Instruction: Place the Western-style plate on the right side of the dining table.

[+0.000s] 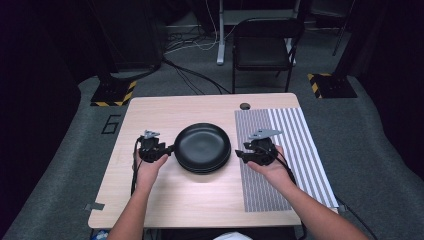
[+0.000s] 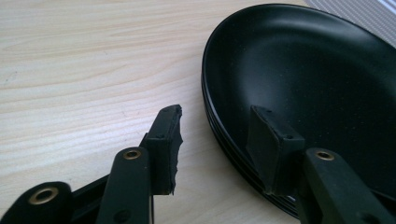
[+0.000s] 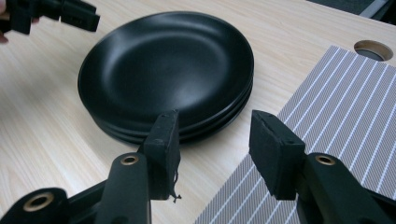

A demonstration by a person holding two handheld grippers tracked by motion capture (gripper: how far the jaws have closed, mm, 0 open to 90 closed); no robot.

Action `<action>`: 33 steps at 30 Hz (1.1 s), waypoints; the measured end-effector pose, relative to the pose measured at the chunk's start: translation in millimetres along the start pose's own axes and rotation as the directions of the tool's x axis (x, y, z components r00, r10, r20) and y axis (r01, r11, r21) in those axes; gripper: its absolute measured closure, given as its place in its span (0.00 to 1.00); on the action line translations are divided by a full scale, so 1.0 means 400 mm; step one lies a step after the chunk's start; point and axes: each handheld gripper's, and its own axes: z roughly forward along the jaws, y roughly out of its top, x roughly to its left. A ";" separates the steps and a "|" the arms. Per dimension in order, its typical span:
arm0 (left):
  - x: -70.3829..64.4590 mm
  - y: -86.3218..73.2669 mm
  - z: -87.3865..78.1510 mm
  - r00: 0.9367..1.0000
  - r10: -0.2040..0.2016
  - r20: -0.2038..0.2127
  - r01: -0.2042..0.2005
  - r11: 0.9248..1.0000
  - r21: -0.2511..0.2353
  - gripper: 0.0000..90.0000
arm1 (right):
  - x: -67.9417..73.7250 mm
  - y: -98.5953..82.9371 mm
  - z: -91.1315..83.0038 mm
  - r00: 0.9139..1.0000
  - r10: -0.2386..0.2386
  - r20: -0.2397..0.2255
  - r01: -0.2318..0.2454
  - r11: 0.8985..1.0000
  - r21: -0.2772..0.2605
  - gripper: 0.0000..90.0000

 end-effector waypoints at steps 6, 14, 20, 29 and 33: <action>-0.007 0.006 -0.005 1.000 0.013 -0.002 -0.013 1.000 -0.011 0.61 | -0.016 0.034 0.027 1.000 0.019 -0.007 -0.019 1.000 0.001 0.57; -0.012 0.024 -0.004 1.000 -0.004 0.018 0.004 1.000 0.007 0.62 | -0.022 0.068 0.059 1.000 0.021 0.019 -0.021 1.000 -0.016 0.57; -0.015 0.042 0.011 1.000 -0.016 0.022 0.015 1.000 0.009 0.62 | -0.025 0.083 0.088 0.999 0.025 0.025 -0.025 1.000 -0.009 0.57; -0.002 0.037 0.045 0.998 -0.053 0.040 0.051 0.998 0.047 0.67 | -0.033 0.084 0.124 0.998 0.049 0.038 -0.049 0.999 -0.002 0.57; 0.008 0.031 0.056 0.996 -0.071 0.049 0.069 0.996 0.048 0.69 | -0.037 0.074 0.150 0.996 0.068 0.060 -0.068 0.998 0.002 0.55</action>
